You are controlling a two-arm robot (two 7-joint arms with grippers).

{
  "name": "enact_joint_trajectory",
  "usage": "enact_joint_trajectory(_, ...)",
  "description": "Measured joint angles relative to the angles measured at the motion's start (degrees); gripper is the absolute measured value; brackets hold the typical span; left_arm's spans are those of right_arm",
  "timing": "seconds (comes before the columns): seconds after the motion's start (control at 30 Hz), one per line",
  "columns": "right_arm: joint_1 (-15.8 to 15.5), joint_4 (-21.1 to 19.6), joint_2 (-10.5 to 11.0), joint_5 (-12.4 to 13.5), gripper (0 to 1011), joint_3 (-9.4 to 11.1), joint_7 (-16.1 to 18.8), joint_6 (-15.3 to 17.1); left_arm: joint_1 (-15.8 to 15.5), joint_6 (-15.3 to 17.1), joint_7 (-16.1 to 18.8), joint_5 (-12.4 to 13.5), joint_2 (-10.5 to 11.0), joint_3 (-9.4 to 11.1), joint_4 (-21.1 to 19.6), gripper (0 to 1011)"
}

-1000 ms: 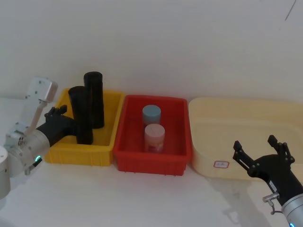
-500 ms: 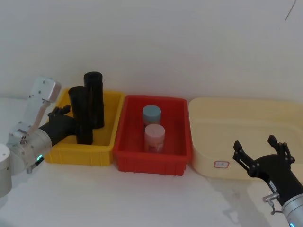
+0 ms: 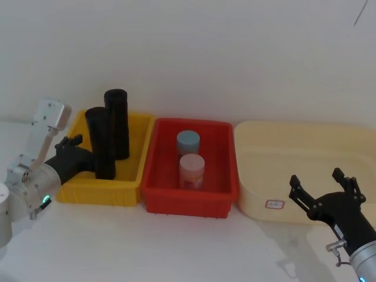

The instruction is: Pick up the garbage bag with the one hand and transfer it to the other hand.

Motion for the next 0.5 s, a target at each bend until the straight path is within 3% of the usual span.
enact_joint_trajectory(0.5, 0.0, 0.0, 0.0, 0.0, 1000, 0.0, 0.0, 0.0, -3.45, 0.28, -2.22, 0.04, -1.24, 0.8, 3.67, 1001)
